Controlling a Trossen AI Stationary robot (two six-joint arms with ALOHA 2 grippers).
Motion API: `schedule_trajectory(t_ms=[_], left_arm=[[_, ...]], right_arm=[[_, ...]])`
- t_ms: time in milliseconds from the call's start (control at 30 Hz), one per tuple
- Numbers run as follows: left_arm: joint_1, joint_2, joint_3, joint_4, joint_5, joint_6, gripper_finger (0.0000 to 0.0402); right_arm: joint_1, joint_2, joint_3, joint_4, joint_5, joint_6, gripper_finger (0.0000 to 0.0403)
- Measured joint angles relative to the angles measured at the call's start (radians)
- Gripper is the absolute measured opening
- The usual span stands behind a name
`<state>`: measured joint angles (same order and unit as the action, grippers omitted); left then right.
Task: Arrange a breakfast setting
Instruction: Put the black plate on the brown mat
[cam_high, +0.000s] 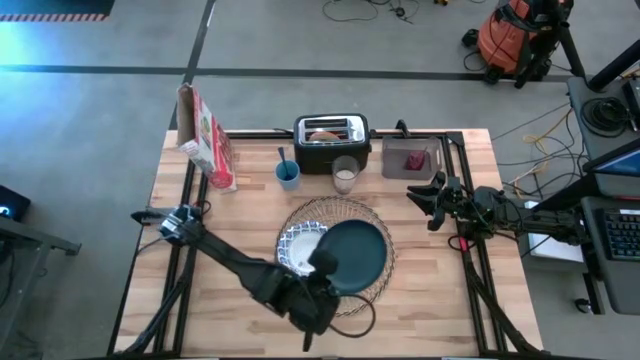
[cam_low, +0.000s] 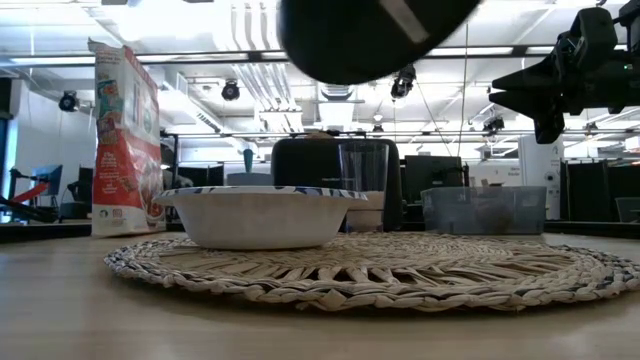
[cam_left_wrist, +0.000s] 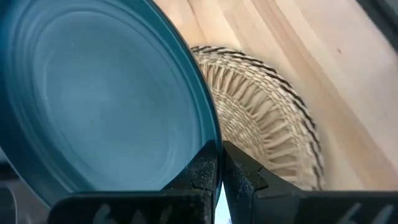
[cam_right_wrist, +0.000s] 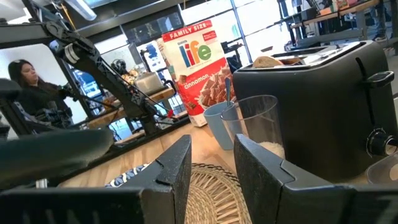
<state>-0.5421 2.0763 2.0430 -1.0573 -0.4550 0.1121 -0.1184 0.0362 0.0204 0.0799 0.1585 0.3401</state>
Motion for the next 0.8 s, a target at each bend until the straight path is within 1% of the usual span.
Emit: schedule_trajectory(t_ms=[267,533,800], left_arm=[[0.039,0.046,-0.003,0.042,-0.004,0.116,0.0],[0.079,0.095,-0.003,0.084,-0.005,0.123,0.0],[0.122,0.148,-0.003,0.183,-0.008,0.116,0.0]], right_arm=[[0.0,0.0,0.0,0.0,0.0,0.0,0.0112],[0.0,0.0,0.0,0.0,0.0,0.0,0.0112],[0.0,0.0,0.0,0.0,0.0,0.0,0.0112]])
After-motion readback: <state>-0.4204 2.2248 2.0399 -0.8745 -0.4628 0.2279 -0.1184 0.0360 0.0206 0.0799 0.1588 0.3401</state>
